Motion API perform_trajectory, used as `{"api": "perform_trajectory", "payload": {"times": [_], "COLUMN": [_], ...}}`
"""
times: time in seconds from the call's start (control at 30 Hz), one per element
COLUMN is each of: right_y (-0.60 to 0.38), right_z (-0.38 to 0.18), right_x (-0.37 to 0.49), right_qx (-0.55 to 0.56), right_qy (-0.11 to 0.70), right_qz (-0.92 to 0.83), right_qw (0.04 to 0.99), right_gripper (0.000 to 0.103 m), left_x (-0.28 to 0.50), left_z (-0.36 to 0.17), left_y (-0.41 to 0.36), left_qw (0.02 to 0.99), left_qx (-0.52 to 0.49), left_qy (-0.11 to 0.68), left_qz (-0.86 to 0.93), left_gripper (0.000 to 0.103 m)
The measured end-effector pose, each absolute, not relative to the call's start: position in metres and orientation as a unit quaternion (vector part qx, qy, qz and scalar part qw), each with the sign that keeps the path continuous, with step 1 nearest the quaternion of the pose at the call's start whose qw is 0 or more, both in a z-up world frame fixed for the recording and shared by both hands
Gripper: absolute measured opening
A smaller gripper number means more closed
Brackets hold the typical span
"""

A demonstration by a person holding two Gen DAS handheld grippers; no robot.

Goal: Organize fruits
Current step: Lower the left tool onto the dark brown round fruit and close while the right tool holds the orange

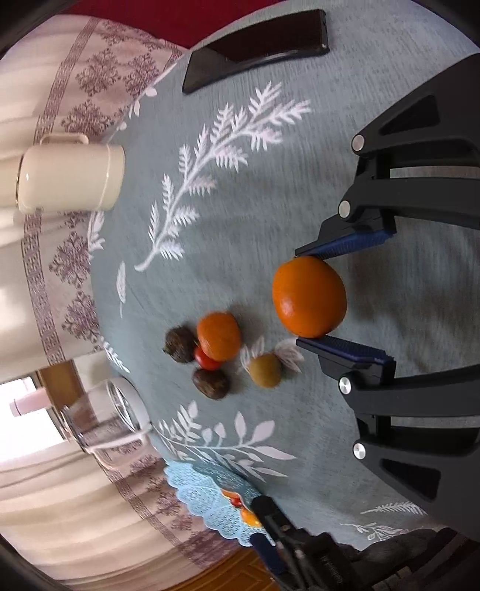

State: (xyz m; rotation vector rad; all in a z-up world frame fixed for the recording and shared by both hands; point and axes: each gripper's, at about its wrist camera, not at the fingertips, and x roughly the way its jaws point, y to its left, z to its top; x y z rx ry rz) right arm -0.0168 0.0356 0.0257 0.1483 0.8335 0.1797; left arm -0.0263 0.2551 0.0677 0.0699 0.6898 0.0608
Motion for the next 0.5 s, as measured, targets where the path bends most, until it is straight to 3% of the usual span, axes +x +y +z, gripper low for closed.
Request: {"api": "perform_trajectory", "payload": {"times": [0.5], "right_y": [0.004], "right_z": [0.023], "right_x": [-0.009], "right_qx": [0.1], "right_qy": [0.391], "right_qz": [0.069], "right_qw": [0.912], "right_gripper": [0.042], "left_x": [-0.008], "left_z": [0.057], "left_y": [0.211], "left_qw": [0.93], "left_qx": [0.048], "left_qy": [0.362], "left_qz": [-0.023], "left_gripper": [0.1]}}
